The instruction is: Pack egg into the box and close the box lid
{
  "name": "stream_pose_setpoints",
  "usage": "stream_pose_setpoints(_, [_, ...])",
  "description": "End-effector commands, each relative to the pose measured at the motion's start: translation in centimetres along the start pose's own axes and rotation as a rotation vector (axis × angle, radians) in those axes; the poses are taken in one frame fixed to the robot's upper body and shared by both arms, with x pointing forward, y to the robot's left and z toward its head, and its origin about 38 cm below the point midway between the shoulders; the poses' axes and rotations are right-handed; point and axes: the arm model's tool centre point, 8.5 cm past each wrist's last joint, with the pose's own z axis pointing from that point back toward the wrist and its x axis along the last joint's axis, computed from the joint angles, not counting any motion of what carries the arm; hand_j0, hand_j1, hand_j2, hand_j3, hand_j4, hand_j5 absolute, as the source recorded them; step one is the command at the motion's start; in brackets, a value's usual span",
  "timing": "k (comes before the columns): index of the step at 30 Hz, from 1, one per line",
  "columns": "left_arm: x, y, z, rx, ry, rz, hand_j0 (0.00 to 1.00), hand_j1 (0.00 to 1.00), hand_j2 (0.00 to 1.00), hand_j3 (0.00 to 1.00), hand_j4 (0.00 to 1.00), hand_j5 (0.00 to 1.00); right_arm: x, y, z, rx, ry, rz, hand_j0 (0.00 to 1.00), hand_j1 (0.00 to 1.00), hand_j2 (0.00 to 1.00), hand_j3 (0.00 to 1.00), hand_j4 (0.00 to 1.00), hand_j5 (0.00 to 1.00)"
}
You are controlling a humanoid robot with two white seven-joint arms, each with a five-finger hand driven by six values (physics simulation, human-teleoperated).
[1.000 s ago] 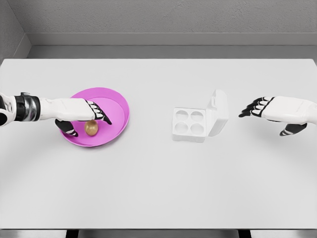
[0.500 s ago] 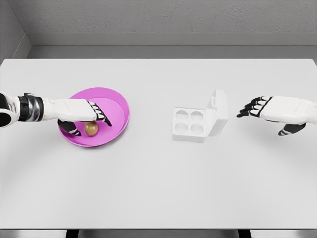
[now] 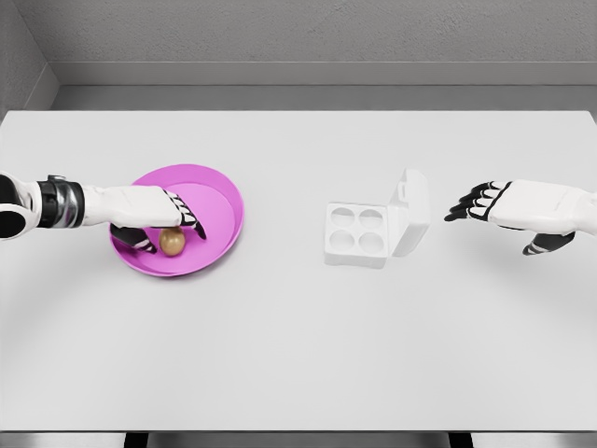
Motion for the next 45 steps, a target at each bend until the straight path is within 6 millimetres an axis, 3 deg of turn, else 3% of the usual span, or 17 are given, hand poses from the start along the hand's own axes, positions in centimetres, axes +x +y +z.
stream_pose_setpoints(1, [0.0, -0.1, 0.0, -0.006, 0.001, -0.003, 0.8, 0.8, 0.8, 0.8, 0.8, 0.8, 0.0, 0.0, 0.1, -0.002, 0.001, -0.004, 1.0, 1.0, 1.0, 1.0, 1.0, 1.0])
stream_pose_setpoints(3, [0.0, -0.2, -0.1, -0.006, -0.001, -0.002, 0.79, 0.79, 0.79, 0.79, 0.79, 0.79, 0.0, 0.0, 0.1, -0.002, 0.001, -0.004, 1.0, 1.0, 1.0, 1.0, 1.0, 1.0])
stream_pose_setpoints(5, [0.1, -0.1, -0.1, -0.006, -0.002, -0.003, 0.73, 0.73, 0.73, 0.73, 0.73, 0.73, 0.0, 0.0, 0.1, -0.002, 0.001, -0.004, 1.0, 1.0, 1.0, 1.0, 1.0, 1.0])
stream_pose_setpoints(27, [0.4, 0.4, 0.3, 0.001, -0.009, -0.022, 0.65, 0.65, 0.65, 0.65, 0.65, 0.65, 0.0, -0.1, 0.0, -0.003, 0.0, -0.003, 1.0, 1.0, 1.0, 1.0, 1.0, 1.0])
stream_pose_setpoints(36, [0.4, 0.3, 0.3, 0.001, -0.009, -0.021, 0.42, 0.42, 0.42, 0.42, 0.42, 0.42, 0.0, -0.1, 0.1, -0.002, 0.0, -0.002, 1.0, 1.0, 1.0, 1.0, 1.0, 1.0])
stream_pose_setpoints(45, [0.6, 0.9, 0.4, 0.01, -0.013, -0.031, 0.31, 0.31, 0.31, 0.31, 0.31, 0.31, 0.0, -0.2, 0.2, -0.007, 0.002, -0.001, 1.0, 1.0, 1.0, 1.0, 1.0, 1.0])
